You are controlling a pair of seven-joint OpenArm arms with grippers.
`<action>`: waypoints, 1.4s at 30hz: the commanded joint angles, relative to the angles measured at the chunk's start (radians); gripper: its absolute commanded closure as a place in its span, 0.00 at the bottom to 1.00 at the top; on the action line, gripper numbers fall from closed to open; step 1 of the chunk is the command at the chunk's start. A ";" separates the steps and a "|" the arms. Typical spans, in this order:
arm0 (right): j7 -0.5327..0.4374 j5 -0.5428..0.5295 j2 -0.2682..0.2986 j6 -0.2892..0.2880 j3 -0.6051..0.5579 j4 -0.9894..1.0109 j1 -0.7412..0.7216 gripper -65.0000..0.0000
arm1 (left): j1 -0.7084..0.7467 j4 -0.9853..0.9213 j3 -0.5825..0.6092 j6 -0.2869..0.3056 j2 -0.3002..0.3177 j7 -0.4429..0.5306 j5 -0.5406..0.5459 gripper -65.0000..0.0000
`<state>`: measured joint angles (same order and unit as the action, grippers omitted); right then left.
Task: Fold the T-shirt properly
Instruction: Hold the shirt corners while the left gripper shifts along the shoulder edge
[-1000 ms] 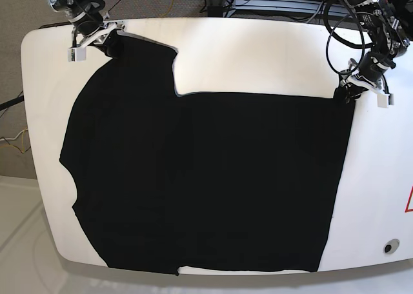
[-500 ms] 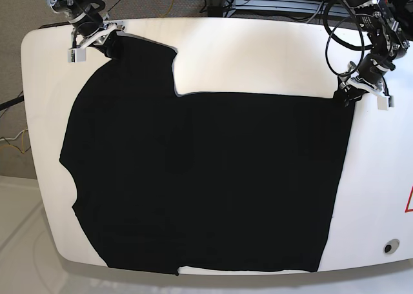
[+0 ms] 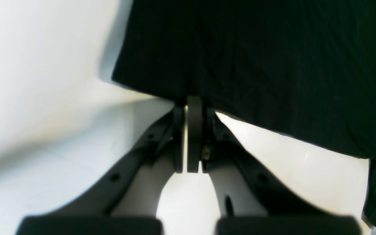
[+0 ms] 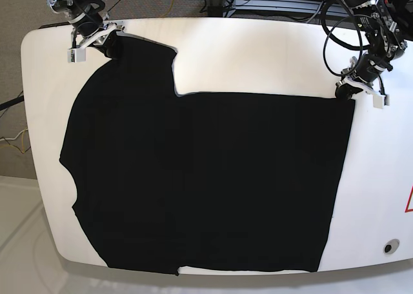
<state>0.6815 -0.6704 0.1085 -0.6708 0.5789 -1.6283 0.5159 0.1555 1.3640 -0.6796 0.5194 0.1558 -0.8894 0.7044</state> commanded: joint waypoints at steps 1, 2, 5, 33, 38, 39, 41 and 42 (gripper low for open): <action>-0.007 -0.002 0.009 -0.008 0.007 -0.013 0.004 1.00 | -0.001 0.017 -0.003 0.001 0.012 0.019 -0.007 1.00; -0.009 0.001 0.008 -0.012 0.006 -0.012 0.003 1.00 | 0.001 0.022 -0.003 0.005 0.012 0.024 -0.018 1.00; -0.010 0.000 0.008 -0.014 0.007 -0.012 0.005 1.00 | 0.000 0.026 -0.003 0.005 0.011 0.028 -0.037 1.00; -0.027 -0.004 0.008 -0.014 0.004 -0.013 0.001 1.00 | -0.006 0.015 0.013 0.037 0.014 0.046 -0.050 0.65; -0.037 -0.002 0.007 -0.022 0.005 -0.009 -0.003 1.00 | -0.017 0.016 0.013 0.055 0.023 0.046 -0.018 0.46; -0.038 -0.002 0.007 -0.022 0.005 -0.008 -0.003 1.00 | -0.018 0.016 0.013 0.055 0.023 0.047 -0.019 0.46; -0.039 -0.002 0.007 -0.024 0.005 -0.008 -0.004 1.00 | -0.020 0.016 0.013 0.056 0.024 0.048 -0.021 0.46; -0.039 -0.002 0.006 -0.024 0.005 -0.008 -0.004 1.00 | -0.021 0.016 0.013 0.056 0.024 0.049 -0.022 0.46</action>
<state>0.6621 -0.6590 0.1078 -0.6815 0.5804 -1.6264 0.5121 0.1421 1.3712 -0.6636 0.5766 0.1642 -0.8444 0.6830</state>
